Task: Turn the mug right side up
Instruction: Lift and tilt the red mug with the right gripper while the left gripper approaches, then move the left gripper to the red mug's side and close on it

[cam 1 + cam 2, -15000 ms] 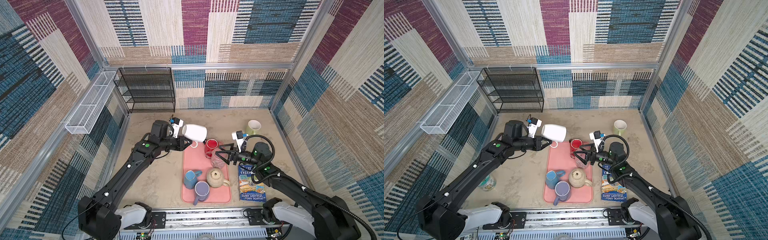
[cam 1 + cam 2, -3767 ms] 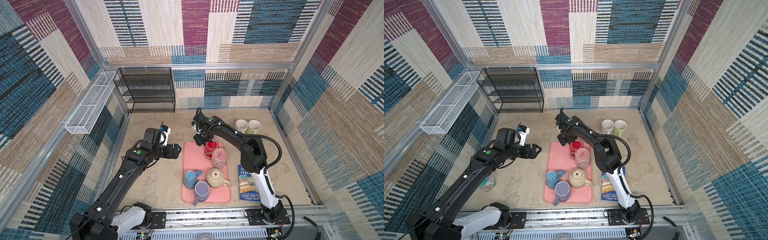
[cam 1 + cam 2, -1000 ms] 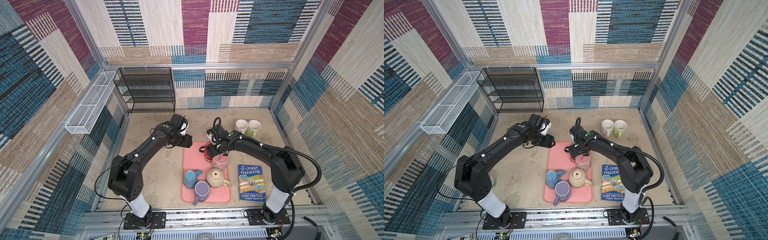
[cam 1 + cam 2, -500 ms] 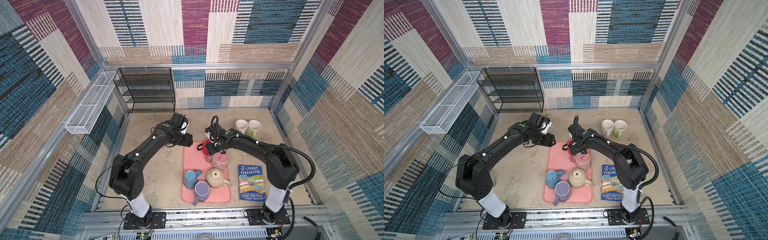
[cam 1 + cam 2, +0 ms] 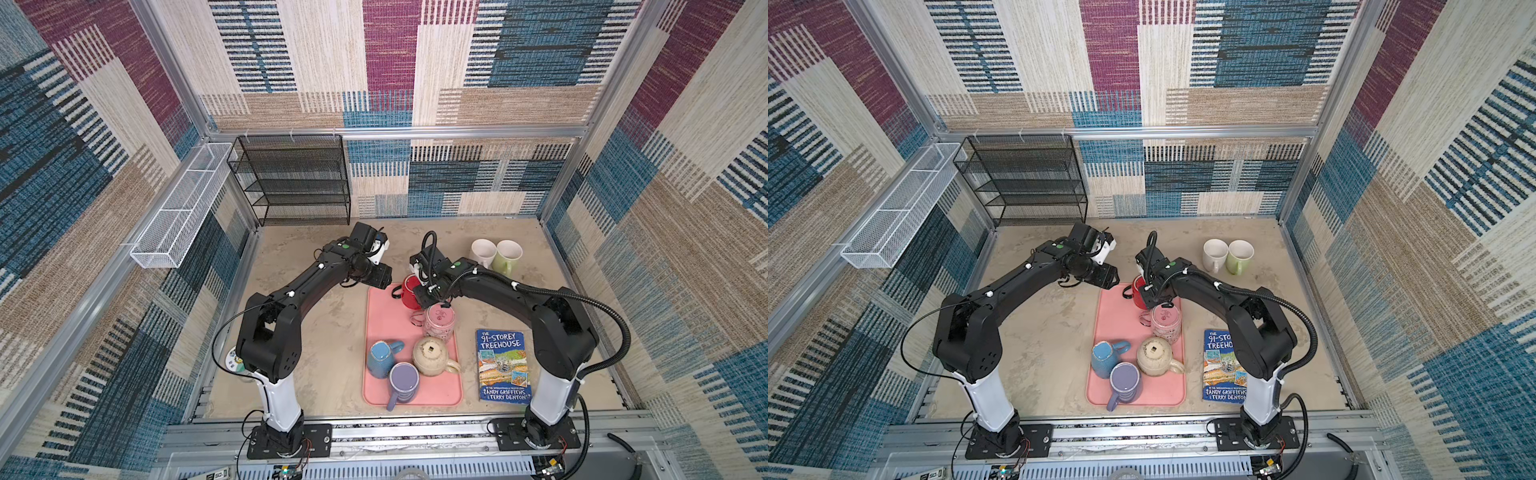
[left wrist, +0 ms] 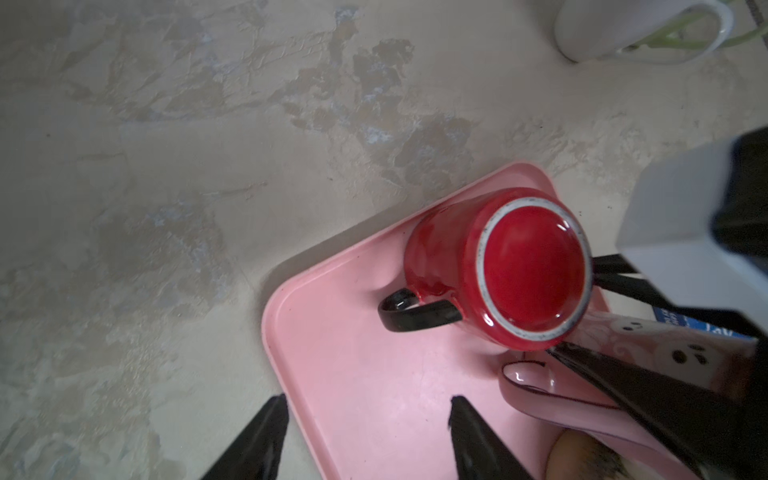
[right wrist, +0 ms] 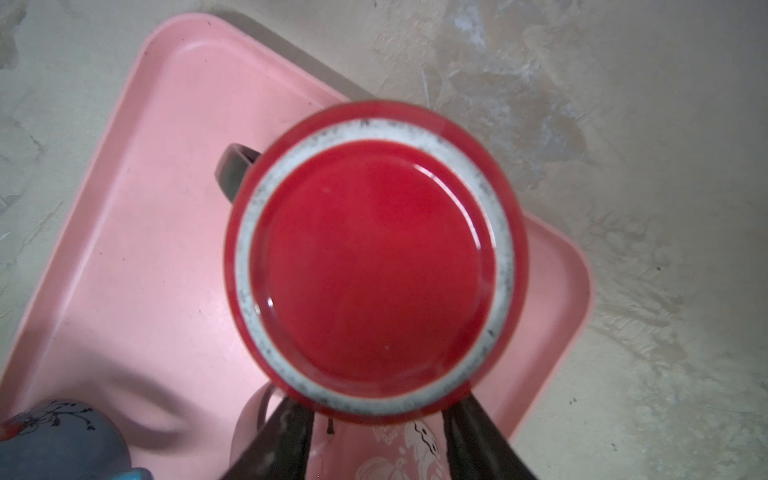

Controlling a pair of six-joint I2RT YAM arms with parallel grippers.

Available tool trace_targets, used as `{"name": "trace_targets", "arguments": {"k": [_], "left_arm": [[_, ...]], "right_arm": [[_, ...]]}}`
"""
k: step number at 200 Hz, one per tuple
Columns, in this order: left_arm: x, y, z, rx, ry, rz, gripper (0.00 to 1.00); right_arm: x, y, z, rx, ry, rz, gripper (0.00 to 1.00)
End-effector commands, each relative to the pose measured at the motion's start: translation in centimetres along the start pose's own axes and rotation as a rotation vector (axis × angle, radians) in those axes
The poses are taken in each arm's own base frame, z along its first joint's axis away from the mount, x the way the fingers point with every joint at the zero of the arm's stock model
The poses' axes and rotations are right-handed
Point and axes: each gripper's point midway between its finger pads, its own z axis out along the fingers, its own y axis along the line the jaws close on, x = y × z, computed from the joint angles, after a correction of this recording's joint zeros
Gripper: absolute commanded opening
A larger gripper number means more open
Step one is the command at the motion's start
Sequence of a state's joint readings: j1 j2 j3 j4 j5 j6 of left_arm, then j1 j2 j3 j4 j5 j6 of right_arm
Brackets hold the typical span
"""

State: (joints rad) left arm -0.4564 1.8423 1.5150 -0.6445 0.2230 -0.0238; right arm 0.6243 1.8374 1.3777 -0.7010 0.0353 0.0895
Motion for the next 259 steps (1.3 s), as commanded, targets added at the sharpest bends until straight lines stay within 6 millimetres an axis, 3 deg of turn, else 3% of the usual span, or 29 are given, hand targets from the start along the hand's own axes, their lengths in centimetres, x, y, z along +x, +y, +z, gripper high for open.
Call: {"name": "trace_targets", "arguments": {"k": [1, 43, 90, 183, 259], "left_arm": [[-1.8, -1.8, 0.4, 0.106, -0.081, 0.123, 0.67], [-2.4, -3.1, 1.5, 0.197, -0.092, 0.158, 0.67], [-1.1, -2.2, 3.8, 0.18, -0.036, 0.126, 0.45], [0.0, -2.9, 5.9, 0.187, -0.005, 0.108, 0.36], [2.2, -3.7, 4.9, 0.184, -0.013, 0.123, 0.33]], "right_arm": [[-0.1, -1.0, 0.2, 0.038, -0.01, 0.012, 0.45], [-0.1, -1.6, 0.0, 0.043, -0.024, 0.028, 0.44], [0.0, -1.9, -0.3, 0.048, -0.028, 0.036, 0.44], [-0.5, -1.8, -0.6, 0.037, -0.044, 0.046, 0.59], [-0.8, -1.9, -0.5, 0.035, -0.048, 0.046, 0.61]]}}
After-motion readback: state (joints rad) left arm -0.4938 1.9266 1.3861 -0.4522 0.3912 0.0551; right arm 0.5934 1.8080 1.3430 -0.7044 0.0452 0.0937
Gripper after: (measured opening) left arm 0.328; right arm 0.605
